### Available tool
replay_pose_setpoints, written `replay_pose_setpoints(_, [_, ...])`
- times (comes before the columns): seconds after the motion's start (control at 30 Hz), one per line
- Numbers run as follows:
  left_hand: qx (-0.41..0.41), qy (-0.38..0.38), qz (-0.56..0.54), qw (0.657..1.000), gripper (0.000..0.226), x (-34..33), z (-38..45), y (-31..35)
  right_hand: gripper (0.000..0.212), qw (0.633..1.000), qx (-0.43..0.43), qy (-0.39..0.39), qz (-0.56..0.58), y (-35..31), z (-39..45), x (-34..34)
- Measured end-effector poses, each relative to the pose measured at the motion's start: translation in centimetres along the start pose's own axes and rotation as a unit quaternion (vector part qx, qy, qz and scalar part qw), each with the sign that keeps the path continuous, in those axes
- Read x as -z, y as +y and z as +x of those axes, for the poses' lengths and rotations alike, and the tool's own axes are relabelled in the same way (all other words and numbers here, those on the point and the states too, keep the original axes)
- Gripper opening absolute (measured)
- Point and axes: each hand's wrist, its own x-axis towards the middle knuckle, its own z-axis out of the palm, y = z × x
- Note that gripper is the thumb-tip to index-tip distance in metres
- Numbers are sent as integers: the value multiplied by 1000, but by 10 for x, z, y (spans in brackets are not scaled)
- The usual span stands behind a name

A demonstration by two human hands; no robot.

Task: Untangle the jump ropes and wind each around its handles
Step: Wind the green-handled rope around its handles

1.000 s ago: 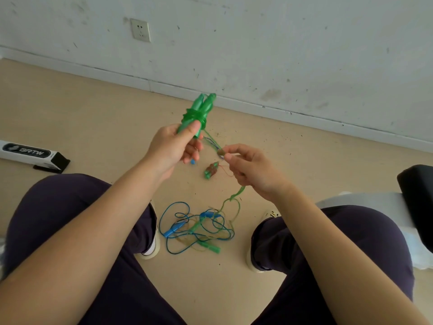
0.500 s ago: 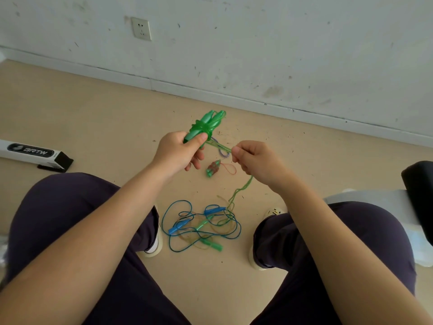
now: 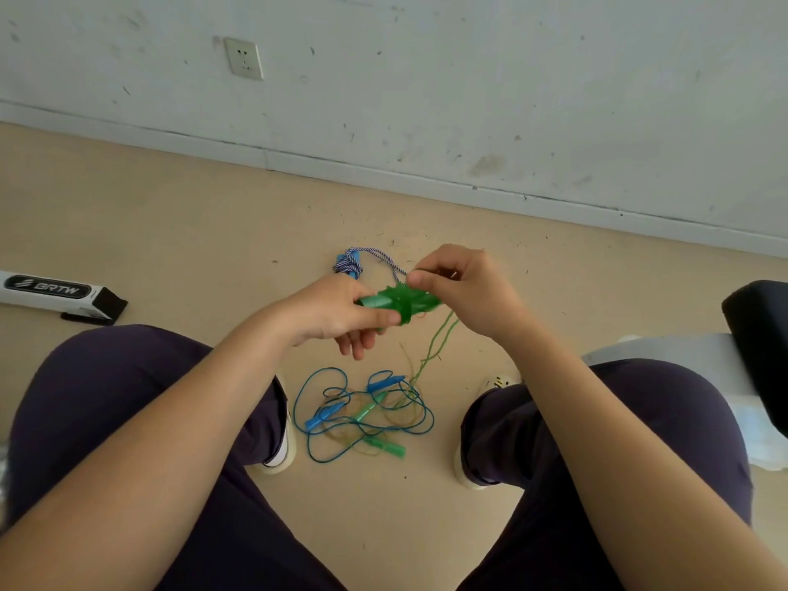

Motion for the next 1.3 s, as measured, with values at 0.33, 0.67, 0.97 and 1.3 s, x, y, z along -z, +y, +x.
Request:
replay_pose_setpoints(0.33, [-31, -89, 18, 995, 20, 4, -14, 10, 32, 997, -32, -44, 51, 3, 1, -6])
replay_pose_setpoints(0.67, [-73, -28, -109, 991, 34, 9, -16, 15, 26, 947, -136, -132, 259, 1, 0, 2])
replay_pose_setpoints(0.97, [-70, 187, -237, 951, 27, 13, -4, 8, 20, 968, -139, -72, 198, 4, -2, -13])
replay_pose_setpoints(1.3, [-39, 224, -108, 968, 33, 7, 2, 0, 31, 990, -87, -67, 89, -5, -3, -6])
